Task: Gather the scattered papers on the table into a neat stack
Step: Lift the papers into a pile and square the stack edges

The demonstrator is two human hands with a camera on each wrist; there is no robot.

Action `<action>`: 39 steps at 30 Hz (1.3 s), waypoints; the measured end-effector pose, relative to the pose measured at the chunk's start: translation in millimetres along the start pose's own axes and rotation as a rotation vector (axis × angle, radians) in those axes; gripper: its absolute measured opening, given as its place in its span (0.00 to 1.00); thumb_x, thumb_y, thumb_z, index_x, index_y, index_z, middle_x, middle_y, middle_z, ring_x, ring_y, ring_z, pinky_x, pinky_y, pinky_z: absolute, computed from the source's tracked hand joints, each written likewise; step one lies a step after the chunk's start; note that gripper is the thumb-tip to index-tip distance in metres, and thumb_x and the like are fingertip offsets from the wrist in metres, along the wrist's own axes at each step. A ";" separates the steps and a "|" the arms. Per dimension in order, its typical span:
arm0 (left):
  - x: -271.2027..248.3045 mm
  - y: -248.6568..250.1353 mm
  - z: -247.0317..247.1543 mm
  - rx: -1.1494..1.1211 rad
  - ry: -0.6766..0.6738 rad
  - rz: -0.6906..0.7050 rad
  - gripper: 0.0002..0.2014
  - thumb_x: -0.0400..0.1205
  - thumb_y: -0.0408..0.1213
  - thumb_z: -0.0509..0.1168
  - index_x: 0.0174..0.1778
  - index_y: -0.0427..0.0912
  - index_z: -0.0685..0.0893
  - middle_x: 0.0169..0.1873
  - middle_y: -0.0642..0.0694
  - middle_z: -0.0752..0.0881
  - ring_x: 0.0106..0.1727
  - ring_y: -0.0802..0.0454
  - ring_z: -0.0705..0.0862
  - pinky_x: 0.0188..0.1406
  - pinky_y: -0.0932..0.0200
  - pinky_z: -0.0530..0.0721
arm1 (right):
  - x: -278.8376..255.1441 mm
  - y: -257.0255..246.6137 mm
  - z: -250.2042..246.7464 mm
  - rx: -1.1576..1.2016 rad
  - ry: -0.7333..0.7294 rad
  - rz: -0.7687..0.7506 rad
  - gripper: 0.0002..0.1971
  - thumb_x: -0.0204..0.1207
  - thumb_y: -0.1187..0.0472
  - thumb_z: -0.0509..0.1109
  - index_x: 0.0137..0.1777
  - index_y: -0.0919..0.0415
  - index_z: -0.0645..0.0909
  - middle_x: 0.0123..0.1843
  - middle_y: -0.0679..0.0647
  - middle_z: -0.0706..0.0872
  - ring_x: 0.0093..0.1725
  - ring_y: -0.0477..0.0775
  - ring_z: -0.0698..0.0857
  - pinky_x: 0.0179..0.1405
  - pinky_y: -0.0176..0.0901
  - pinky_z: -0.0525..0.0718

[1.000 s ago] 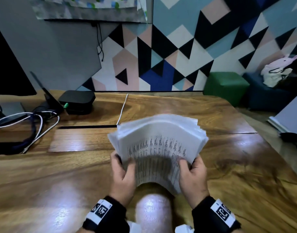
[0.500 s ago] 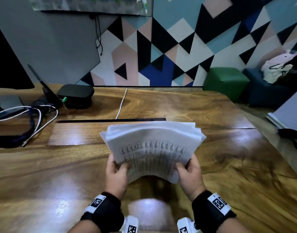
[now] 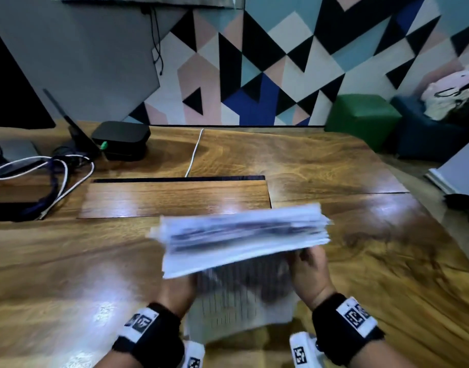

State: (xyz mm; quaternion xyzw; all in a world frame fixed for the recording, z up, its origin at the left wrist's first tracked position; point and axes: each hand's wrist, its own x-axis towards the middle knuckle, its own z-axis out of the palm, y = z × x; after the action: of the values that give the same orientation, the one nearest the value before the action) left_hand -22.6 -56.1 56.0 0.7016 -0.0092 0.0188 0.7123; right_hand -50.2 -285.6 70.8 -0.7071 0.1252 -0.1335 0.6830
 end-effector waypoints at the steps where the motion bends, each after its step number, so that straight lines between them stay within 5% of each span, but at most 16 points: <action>1: 2.9 -9.7 4.3 -0.040 0.037 -0.014 0.05 0.81 0.41 0.65 0.42 0.51 0.86 0.40 0.67 0.90 0.51 0.67 0.85 0.50 0.74 0.81 | 3.6 6.0 3.8 -0.023 0.022 -0.026 0.21 0.82 0.74 0.64 0.42 0.47 0.88 0.39 0.30 0.91 0.43 0.28 0.87 0.45 0.25 0.82; 3: 5.4 -13.2 13.1 -0.095 0.052 -0.047 0.07 0.85 0.30 0.62 0.52 0.45 0.84 0.43 0.52 0.93 0.52 0.49 0.88 0.49 0.61 0.88 | 4.4 7.6 10.4 0.012 0.032 -0.026 0.16 0.82 0.74 0.64 0.46 0.54 0.87 0.42 0.40 0.93 0.45 0.40 0.88 0.45 0.32 0.86; 7: 11.0 2.4 22.4 -0.097 0.094 0.000 0.10 0.86 0.29 0.59 0.57 0.47 0.81 0.47 0.49 0.93 0.50 0.47 0.89 0.57 0.38 0.85 | 7.0 -7.9 17.2 0.045 0.027 -0.104 0.09 0.84 0.70 0.63 0.50 0.61 0.84 0.45 0.48 0.92 0.45 0.45 0.87 0.48 0.42 0.86; 10: 13.7 16.3 23.3 -0.188 0.146 0.081 0.12 0.87 0.27 0.58 0.58 0.48 0.81 0.48 0.50 0.93 0.52 0.48 0.89 0.55 0.46 0.88 | 3.2 -22.1 21.6 0.167 0.031 -0.202 0.09 0.84 0.73 0.61 0.51 0.62 0.81 0.44 0.45 0.91 0.44 0.40 0.86 0.45 0.34 0.85; 13: 12.0 12.4 14.9 -0.276 0.169 0.075 0.14 0.83 0.17 0.57 0.59 0.37 0.79 0.45 0.50 0.92 0.48 0.56 0.89 0.48 0.62 0.88 | -3.6 -22.1 17.7 0.220 -0.003 -0.255 0.07 0.80 0.75 0.66 0.53 0.64 0.80 0.45 0.46 0.91 0.45 0.42 0.87 0.47 0.33 0.84; 15: 10.1 -4.7 15.1 -0.252 0.197 -0.011 0.14 0.79 0.14 0.59 0.57 0.32 0.79 0.43 0.47 0.91 0.48 0.50 0.89 0.42 0.65 0.88 | -6.4 -2.3 20.3 0.180 0.020 -0.170 0.09 0.73 0.75 0.69 0.51 0.65 0.82 0.42 0.45 0.92 0.44 0.40 0.87 0.44 0.32 0.84; 17: 6.3 -27.2 21.2 -0.167 0.212 -0.108 0.11 0.77 0.19 0.64 0.49 0.37 0.82 0.38 0.48 0.91 0.51 0.39 0.87 0.39 0.65 0.88 | -7.9 21.4 27.6 0.112 0.070 -0.039 0.14 0.73 0.80 0.68 0.43 0.59 0.86 0.38 0.40 0.93 0.40 0.35 0.88 0.42 0.31 0.83; 20: 6.1 -27.2 22.3 -0.137 0.212 -0.131 0.10 0.79 0.21 0.66 0.45 0.41 0.84 0.32 0.51 0.92 0.45 0.41 0.87 0.35 0.68 0.88 | -4.1 27.5 31.0 0.057 0.082 0.004 0.12 0.75 0.77 0.69 0.36 0.62 0.87 0.33 0.43 0.91 0.35 0.37 0.86 0.37 0.30 0.83; 22: 11.9 -13.4 10.1 -0.138 0.176 -0.078 0.11 0.81 0.19 0.62 0.46 0.38 0.84 0.35 0.48 0.92 0.41 0.52 0.88 0.38 0.65 0.88 | 1.3 16.5 22.9 0.065 0.061 -0.010 0.06 0.77 0.75 0.69 0.39 0.72 0.85 0.33 0.49 0.87 0.32 0.42 0.83 0.32 0.28 0.81; 24: 18.4 -8.1 3.3 -0.088 0.164 -0.033 0.11 0.79 0.15 0.62 0.44 0.36 0.82 0.37 0.42 0.89 0.37 0.58 0.87 0.40 0.63 0.87 | 3.6 9.3 13.0 0.075 0.017 -0.011 0.07 0.78 0.78 0.66 0.44 0.69 0.84 0.33 0.47 0.90 0.34 0.41 0.86 0.34 0.27 0.83; 26: 21.0 -16.8 6.2 -0.056 0.179 -0.086 0.12 0.75 0.15 0.65 0.43 0.37 0.81 0.40 0.38 0.87 0.41 0.51 0.86 0.46 0.55 0.84 | 2.3 16.7 13.4 0.013 -0.029 0.067 0.14 0.78 0.78 0.65 0.45 0.58 0.84 0.37 0.40 0.93 0.40 0.41 0.90 0.38 0.29 0.85; 30: 19.5 -28.3 18.7 -0.072 0.154 -0.276 0.10 0.81 0.22 0.65 0.49 0.43 0.82 0.48 0.39 0.90 0.52 0.39 0.88 0.58 0.42 0.85 | 1.6 28.3 22.7 -0.137 -0.144 0.156 0.13 0.81 0.69 0.66 0.51 0.49 0.85 0.48 0.37 0.93 0.50 0.42 0.91 0.50 0.37 0.87; 35: 47.1 -52.5 -10.0 -0.155 0.330 -0.443 0.08 0.78 0.31 0.69 0.52 0.42 0.85 0.55 0.35 0.90 0.55 0.39 0.89 0.61 0.34 0.83 | 32.7 0.1 -7.4 -0.105 -0.282 0.222 0.03 0.74 0.66 0.76 0.46 0.60 0.85 0.31 0.44 0.89 0.31 0.39 0.84 0.33 0.34 0.78; 39: 51.4 -75.1 -17.6 -0.324 0.360 -0.672 0.16 0.74 0.31 0.65 0.59 0.38 0.83 0.56 0.30 0.88 0.55 0.32 0.88 0.58 0.22 0.79 | 27.4 25.7 -16.8 0.132 -0.242 0.534 0.39 0.47 0.37 0.86 0.57 0.59 0.87 0.50 0.58 0.93 0.46 0.57 0.91 0.40 0.46 0.86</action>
State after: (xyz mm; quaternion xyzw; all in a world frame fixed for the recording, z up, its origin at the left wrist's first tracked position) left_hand 31.5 -38.9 -17.3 0.5300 0.3422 -0.0939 0.7702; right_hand -30.5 -312.0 46.1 -0.6143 0.2154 0.1282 0.7482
